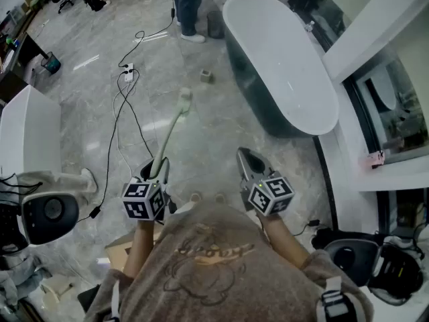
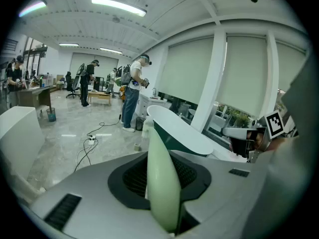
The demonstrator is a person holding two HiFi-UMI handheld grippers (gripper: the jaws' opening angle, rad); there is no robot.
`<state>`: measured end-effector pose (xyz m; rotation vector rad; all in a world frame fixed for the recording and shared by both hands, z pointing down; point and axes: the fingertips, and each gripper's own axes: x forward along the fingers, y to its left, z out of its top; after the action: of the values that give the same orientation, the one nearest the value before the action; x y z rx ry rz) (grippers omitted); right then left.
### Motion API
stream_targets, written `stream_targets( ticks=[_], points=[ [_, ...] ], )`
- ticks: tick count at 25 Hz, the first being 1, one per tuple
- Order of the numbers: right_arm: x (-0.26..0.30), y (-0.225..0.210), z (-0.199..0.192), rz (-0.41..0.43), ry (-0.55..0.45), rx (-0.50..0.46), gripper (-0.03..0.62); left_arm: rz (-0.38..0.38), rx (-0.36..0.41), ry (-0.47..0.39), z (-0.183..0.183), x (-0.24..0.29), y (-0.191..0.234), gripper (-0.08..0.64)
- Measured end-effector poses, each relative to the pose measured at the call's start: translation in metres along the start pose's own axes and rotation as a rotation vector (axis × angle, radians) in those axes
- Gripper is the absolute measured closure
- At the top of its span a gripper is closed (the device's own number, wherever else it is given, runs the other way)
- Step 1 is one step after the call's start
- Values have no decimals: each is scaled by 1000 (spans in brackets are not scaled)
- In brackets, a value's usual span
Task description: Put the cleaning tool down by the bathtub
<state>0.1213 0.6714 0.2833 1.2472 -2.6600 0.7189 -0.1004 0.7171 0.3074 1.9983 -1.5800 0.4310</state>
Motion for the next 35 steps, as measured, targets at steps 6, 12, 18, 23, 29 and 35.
stream_targets(
  ticks=[6, 12, 18, 23, 29, 35],
  points=[
    [27, 21, 3, -16, -2, -30, 595, -40, 7, 10, 7, 6, 34, 466],
    [50, 31, 11, -3, -12, -46, 594, -79, 22, 19, 19, 27, 60, 466],
    [77, 1, 29, -11, -34, -41, 594, -78, 12, 42, 27, 60, 70, 466],
    [122, -46, 48, 1, -58, -36, 594, -59, 11, 30, 51, 114, 77, 466],
    [182, -106, 100, 24, -81, -21, 594, -45, -23, 29, 106, 189, 79, 466],
    [235, -170, 147, 52, -77, 9, 594, -52, -29, 36, 170, 265, 68, 466]
  ],
)
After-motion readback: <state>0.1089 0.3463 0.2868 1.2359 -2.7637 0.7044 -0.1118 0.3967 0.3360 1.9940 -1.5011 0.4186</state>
